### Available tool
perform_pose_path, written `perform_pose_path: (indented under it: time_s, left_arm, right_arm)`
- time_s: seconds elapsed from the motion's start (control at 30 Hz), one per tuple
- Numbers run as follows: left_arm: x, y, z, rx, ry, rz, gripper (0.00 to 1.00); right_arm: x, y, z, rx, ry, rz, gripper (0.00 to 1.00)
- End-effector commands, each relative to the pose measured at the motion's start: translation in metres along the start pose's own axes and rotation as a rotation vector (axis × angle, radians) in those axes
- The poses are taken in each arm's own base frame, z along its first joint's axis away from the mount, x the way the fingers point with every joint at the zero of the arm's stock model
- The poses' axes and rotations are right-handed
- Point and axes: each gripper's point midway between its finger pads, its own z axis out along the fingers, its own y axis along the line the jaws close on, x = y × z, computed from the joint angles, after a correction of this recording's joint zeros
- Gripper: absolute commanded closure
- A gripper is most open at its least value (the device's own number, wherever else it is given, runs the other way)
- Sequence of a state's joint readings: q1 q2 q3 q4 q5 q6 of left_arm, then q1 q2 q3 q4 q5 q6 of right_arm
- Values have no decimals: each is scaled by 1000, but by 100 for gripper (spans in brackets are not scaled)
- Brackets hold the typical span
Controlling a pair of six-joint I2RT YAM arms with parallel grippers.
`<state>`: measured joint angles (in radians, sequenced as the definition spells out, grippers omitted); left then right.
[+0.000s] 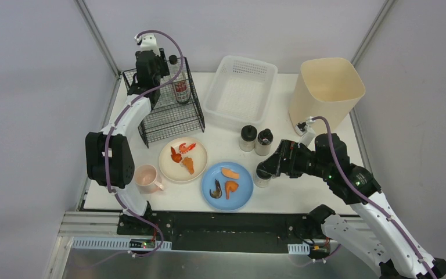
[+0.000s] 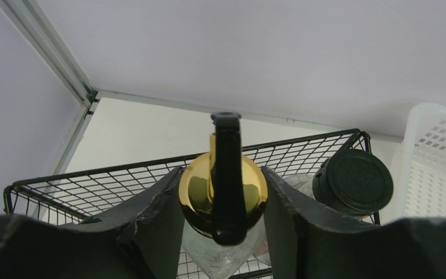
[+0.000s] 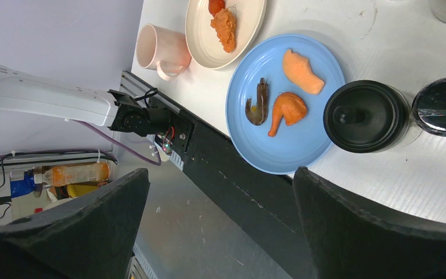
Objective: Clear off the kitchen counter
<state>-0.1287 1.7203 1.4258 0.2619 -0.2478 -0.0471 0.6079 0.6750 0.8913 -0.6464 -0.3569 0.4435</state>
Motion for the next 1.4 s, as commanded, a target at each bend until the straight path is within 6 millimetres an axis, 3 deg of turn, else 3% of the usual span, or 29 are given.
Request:
perform_pose_path:
  time_s: [0.0, 0.1, 0.4, 0.57, 0.73, 1.03, 1.17, 1.37]
  left_arm:
    - [-49, 5, -19, 3, -136, -68, 46]
    - [-54, 3, -23, 18, -150, -64, 39]
    - [-79, 2, -46, 53, -168, -69, 33]
    - [-94, 5, -77, 72, -176, -84, 30]
    - [-94, -4, -109, 132, -114, -134, 28]
    - [-55, -33, -173, 333, 58, -325, 29]
    - [-35, -66, -210, 505, 141, -396, 29]
    - [6, -123, -258, 699, 286, -350, 29]
  right_arm:
    - [-3, 8, -1, -38, -17, -20, 1]
    - [-4, 9, -3, -41, -21, -18, 1]
    - [-11, 14, -9, -25, -37, -22, 1]
    - [-16, 11, -13, 12, -48, -34, 1]
    - [-19, 9, -16, 46, -48, -42, 1]
    - [-21, -23, -17, 230, -45, -36, 1]
    - [-22, -39, -22, 326, -54, -31, 1]
    - [-25, -57, -26, 425, -70, -40, 1]
